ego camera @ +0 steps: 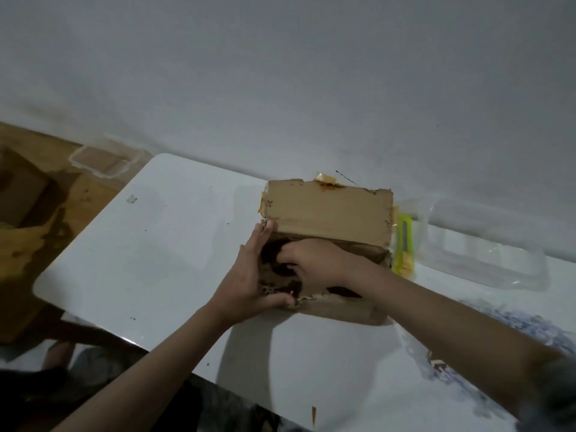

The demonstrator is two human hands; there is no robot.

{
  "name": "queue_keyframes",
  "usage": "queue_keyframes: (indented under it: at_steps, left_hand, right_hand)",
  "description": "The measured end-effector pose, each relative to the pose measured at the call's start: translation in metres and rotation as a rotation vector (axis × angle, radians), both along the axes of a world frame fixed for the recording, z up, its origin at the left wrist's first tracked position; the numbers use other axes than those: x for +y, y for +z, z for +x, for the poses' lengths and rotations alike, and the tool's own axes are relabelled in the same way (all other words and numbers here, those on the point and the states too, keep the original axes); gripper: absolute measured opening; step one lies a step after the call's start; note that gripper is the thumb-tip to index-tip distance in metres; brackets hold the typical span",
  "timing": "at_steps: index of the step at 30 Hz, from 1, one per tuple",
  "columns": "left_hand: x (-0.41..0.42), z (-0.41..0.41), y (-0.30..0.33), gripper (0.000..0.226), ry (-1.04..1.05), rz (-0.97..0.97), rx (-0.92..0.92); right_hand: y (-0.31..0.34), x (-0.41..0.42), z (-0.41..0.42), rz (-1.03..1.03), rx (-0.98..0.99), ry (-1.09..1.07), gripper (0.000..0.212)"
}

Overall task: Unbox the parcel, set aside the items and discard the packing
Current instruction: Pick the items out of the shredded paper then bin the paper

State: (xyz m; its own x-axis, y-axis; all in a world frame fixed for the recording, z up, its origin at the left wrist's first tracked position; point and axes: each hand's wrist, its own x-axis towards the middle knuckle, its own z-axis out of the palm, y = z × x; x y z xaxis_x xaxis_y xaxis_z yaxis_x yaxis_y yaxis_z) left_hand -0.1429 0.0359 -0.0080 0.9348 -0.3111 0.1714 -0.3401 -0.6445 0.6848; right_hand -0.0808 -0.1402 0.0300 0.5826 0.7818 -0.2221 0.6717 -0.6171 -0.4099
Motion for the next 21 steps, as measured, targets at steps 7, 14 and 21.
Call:
queue_keyframes:
  at_steps: [7, 14, 21]
  left_hand:
    - [-0.002, 0.002, -0.001, 0.122, 0.043, 0.041, 0.017]
    - [-0.002, 0.002, 0.002, 0.121, 0.060, 0.036, 0.028]
    - [0.000, 0.003, -0.002, 0.122, 0.034, -0.038, 0.039]
  right_hand:
    - [-0.010, 0.006, 0.004, -0.103, -0.067, 0.124, 0.022]
    - [0.000, -0.032, 0.006, -0.027, 0.000, -0.095, 0.025]
    - [-0.018, -0.042, -0.009, -0.060, -0.073, -0.383, 0.020]
